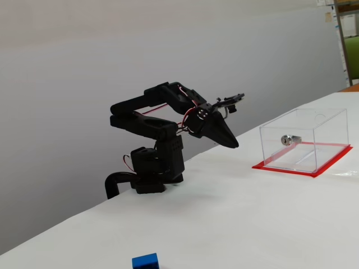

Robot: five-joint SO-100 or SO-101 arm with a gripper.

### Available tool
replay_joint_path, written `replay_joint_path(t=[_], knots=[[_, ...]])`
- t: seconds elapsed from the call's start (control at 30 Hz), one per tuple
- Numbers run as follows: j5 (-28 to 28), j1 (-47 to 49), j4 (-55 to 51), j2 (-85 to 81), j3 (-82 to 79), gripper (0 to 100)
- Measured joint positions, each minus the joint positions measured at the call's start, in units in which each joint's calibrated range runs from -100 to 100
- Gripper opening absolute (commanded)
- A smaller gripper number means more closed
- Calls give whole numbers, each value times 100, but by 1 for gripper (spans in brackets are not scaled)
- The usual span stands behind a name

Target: Pick the blue lego brick and place it into the transparent box

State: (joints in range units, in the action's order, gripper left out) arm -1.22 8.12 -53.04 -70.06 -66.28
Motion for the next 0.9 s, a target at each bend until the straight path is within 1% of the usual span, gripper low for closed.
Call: replay_joint_path(t=[0.27, 0.47, 0.63, 0.9], knots=[[10, 21, -34, 1751, 1871, 1], [24, -128, -591, 2630, 2992, 1], [24, -716, -694, 2833, 3124, 1], [29, -2105, -694, 2892, 3151, 1]])
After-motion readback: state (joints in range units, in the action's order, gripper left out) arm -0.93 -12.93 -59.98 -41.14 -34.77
